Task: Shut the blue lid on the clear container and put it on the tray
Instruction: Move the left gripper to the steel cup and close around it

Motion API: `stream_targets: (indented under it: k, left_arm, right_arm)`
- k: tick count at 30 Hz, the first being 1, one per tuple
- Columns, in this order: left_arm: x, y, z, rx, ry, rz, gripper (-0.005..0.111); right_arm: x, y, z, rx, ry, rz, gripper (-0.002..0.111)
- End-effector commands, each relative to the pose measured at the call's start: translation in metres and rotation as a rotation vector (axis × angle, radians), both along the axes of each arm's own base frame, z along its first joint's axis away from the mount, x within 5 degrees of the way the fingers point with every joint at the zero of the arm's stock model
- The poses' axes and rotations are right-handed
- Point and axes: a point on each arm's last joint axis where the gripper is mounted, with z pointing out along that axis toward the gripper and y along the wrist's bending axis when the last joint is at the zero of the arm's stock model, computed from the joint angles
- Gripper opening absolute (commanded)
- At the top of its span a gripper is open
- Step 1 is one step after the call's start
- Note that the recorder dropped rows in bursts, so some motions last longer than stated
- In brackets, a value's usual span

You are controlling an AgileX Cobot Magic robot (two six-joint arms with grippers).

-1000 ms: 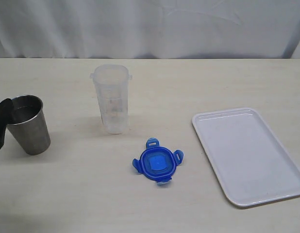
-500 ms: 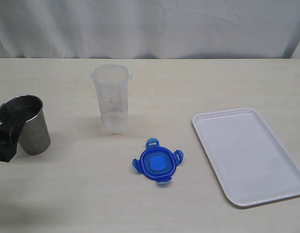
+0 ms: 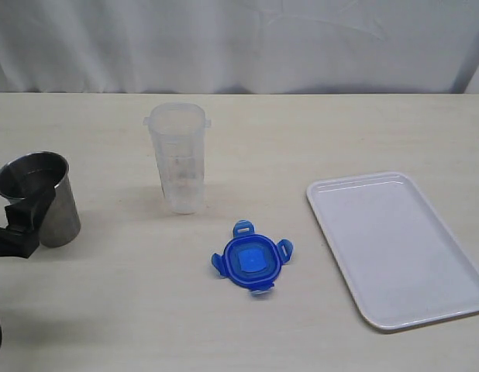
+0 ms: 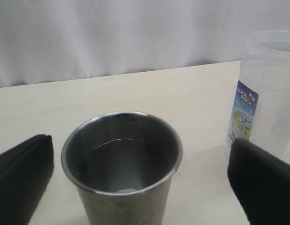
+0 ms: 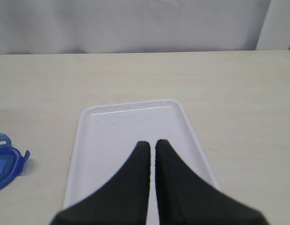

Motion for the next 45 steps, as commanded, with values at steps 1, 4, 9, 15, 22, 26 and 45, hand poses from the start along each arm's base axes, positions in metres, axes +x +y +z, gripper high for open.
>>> stream_targets:
  k: [1,4,9,15,22,26,45]
  left_arm:
    - [0.003,0.0,-0.002,0.009,-0.016,0.001,0.105]
    - [0.004,0.0,-0.006,0.006,0.001,0.0,0.105]
    - [0.012,0.0,-0.015,0.007,0.041,0.007,0.105]
    - [0.021,0.0,-0.025,0.008,0.083,0.009,0.105]
    - [0.022,0.001,-0.039,0.004,0.142,0.027,0.105]
    - [0.033,0.001,-0.051,0.005,0.174,0.025,0.105]
    - [0.051,0.0,-0.067,0.02,0.235,0.006,0.105]
  right_arm:
    - [0.0,0.0,0.0,0.001,-0.004,0.001,0.004]
    - [0.0,0.0,0.0,0.001,-0.004,0.001,0.004]
    - [0.0,0.0,0.0,0.001,-0.004,0.001,0.004]
    - [0.0,0.0,0.0,0.001,-0.004,0.001,0.004]
    - [0.0,0.0,0.0,0.001,-0.004,0.001,0.004]
    - [0.0,0.0,0.0,0.001,-0.004,0.001,0.004]
    - [0.0,0.0,0.0,0.001,-0.004,0.001,0.004]
